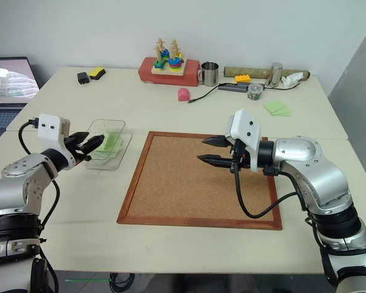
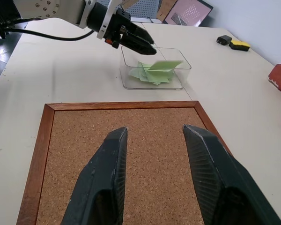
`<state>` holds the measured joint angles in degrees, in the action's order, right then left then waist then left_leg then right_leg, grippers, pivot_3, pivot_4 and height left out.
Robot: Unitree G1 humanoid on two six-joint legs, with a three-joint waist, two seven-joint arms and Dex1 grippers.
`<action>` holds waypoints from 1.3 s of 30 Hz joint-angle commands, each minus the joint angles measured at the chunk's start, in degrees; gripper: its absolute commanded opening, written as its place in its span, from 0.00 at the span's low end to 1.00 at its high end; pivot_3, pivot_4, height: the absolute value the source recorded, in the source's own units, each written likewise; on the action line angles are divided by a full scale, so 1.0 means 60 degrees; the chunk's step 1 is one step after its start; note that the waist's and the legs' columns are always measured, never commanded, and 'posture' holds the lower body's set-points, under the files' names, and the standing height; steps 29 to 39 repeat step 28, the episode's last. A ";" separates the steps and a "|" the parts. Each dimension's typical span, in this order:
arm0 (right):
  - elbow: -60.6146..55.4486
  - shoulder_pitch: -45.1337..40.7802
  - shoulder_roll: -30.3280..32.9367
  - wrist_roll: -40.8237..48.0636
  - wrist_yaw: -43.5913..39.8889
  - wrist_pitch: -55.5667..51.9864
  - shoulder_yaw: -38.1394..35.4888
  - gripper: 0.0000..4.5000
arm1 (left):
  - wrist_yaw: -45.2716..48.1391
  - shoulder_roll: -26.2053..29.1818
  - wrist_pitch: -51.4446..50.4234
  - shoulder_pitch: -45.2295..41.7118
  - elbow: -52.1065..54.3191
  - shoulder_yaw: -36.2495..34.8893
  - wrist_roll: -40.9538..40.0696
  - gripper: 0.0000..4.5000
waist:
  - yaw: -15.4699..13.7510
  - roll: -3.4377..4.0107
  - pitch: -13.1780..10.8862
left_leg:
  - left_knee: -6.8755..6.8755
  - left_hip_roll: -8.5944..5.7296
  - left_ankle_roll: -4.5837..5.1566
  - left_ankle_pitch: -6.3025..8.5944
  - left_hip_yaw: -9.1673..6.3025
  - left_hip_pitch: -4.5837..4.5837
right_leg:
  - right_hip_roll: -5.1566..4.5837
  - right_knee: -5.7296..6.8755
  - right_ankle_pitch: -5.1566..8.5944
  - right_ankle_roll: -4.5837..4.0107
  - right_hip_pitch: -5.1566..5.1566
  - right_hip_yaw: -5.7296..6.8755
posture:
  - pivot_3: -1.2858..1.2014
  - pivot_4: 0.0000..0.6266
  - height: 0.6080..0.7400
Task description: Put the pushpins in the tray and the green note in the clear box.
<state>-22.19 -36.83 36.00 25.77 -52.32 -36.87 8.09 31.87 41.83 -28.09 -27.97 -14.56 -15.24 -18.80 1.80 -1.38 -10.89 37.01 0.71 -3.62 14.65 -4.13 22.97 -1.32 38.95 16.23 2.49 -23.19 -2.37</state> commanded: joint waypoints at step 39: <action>-0.0438 0.4057 0.5073 0.0444 -0.2459 0.0384 -0.4310 0.98 | 0.5829 0.4040 0.0868 0.3822 0.3172 -0.1729 -0.0684 1.00 | 0.0031 0.0010 -0.0011 | -0.0005 0.0020 0.0004 0.0002 0.0047 -0.0017 | 0.0012 0.0001 0.0008 -0.0014 0.0000 -0.0022 | 0.52 0.24 1.00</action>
